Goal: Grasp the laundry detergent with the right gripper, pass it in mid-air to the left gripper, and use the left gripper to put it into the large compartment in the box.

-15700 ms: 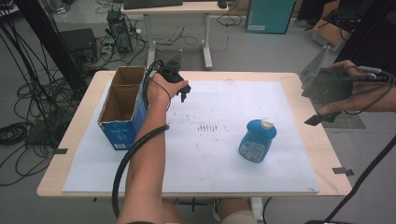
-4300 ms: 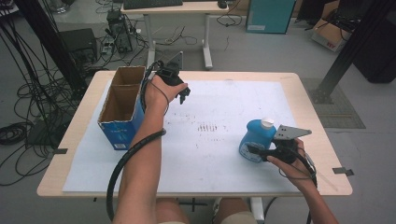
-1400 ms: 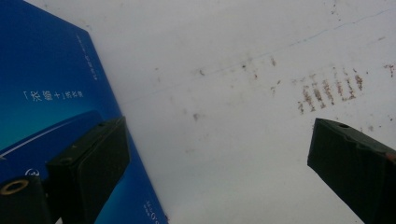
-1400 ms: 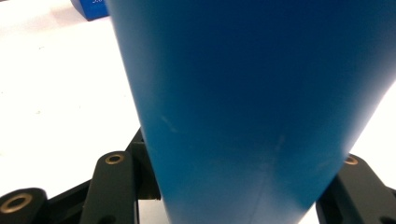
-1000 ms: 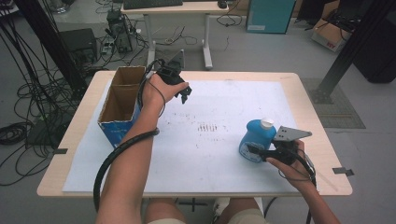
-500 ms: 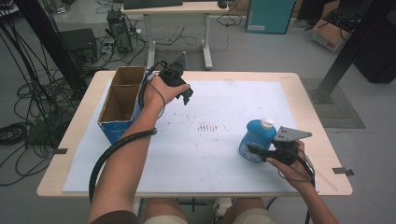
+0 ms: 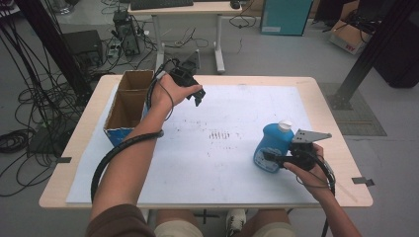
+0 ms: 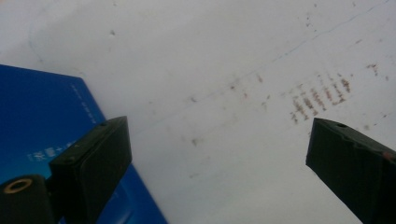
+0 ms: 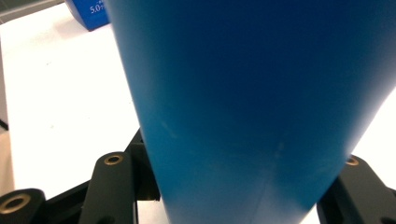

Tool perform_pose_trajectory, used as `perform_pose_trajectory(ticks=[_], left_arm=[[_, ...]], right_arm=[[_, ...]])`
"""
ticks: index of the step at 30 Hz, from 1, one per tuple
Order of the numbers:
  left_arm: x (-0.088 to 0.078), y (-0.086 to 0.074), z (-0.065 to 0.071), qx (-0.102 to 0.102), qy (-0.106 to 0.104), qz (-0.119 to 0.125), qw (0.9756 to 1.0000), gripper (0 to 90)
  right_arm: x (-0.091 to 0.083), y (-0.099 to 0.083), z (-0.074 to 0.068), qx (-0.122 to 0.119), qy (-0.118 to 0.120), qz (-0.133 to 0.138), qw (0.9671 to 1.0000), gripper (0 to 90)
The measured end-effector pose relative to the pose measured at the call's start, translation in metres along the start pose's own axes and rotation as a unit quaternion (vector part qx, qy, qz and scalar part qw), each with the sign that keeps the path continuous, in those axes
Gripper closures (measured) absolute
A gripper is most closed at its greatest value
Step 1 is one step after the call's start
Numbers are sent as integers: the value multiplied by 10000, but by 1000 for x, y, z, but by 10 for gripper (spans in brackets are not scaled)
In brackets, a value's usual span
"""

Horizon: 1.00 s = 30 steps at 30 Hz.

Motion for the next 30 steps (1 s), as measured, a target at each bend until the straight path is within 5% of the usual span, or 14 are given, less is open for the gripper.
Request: perform_pose_trajectory(ticks=[9, 14, 18, 19, 26, 28, 30], left_arm=[[-21, -3, -1, 599, -109, 141, 9980, 64], [-35, -7, -2, 1100, -99, 202, 9937, 62], [-41, -10, -1, 1302, -62, 159, 9913, 69], [-46, -12, -1, 1445, 16, 92, 9895, 67], [-67, -17, 0, 1840, 38, 100, 9829, 63], [-78, -20, 2, 2128, 83, 206, 9768, 54], [-84, -23, 5, 2219, 38, 271, 9747, 54]], right_arm=[[6, 34, -15, -230, 53, -288, 9993, 428], [17, 58, -25, -201, 80, -270, 9994, 425], [23, 71, -29, -205, 64, -258, 9994, 426], [27, 80, -29, -409, 94, -189, 9989, 425], [41, 101, -29, -418, 104, -150, 9990, 425], [50, 109, -29, -475, 143, -230, 9985, 425], [57, 114, -32, -363, 206, -296, 9987, 424]])
Point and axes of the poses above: each handheld gripper's, and its own axes: x roughly forward along the jaws, y roughly out of its top, z roughly to its right, the point moved 7 cm from there along x, roughly forward along the jaws, and after that the axes turned 15 degrees about x, right-handed, at the moved point
